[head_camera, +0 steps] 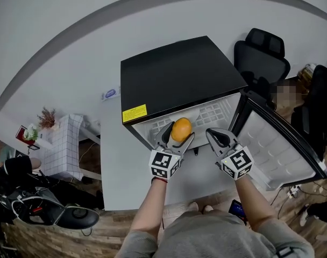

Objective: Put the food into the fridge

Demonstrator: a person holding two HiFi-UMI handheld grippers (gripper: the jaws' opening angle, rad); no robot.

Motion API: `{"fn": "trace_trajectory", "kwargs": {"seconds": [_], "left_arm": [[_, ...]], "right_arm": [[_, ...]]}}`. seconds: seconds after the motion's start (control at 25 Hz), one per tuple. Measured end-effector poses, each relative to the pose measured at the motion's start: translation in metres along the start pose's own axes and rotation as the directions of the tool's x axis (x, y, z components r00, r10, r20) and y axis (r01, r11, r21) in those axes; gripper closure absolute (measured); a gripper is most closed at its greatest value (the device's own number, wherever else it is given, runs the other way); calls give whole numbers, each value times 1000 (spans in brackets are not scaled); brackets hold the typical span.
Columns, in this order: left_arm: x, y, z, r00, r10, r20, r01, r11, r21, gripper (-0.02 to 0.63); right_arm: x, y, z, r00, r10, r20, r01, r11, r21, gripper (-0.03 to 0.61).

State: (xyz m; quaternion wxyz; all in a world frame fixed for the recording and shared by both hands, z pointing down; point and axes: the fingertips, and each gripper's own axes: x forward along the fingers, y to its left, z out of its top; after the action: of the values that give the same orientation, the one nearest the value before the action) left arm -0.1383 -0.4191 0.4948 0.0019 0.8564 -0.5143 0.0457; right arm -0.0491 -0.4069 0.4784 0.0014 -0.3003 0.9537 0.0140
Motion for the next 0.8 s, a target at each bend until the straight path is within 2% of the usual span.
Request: {"fn": "trace_trajectory", "kwargs": {"seconds": [0.32, 0.8], "left_arm": [[30, 26, -18, 995, 42, -87, -36, 997, 67, 250], [57, 46, -35, 986, 65, -156, -50, 994, 94, 250]], "right_arm": [[15, -10, -11, 1000, 5, -29, -5, 1000, -6, 565], [26, -17, -23, 998, 0, -57, 0, 1000, -2, 566]]}}
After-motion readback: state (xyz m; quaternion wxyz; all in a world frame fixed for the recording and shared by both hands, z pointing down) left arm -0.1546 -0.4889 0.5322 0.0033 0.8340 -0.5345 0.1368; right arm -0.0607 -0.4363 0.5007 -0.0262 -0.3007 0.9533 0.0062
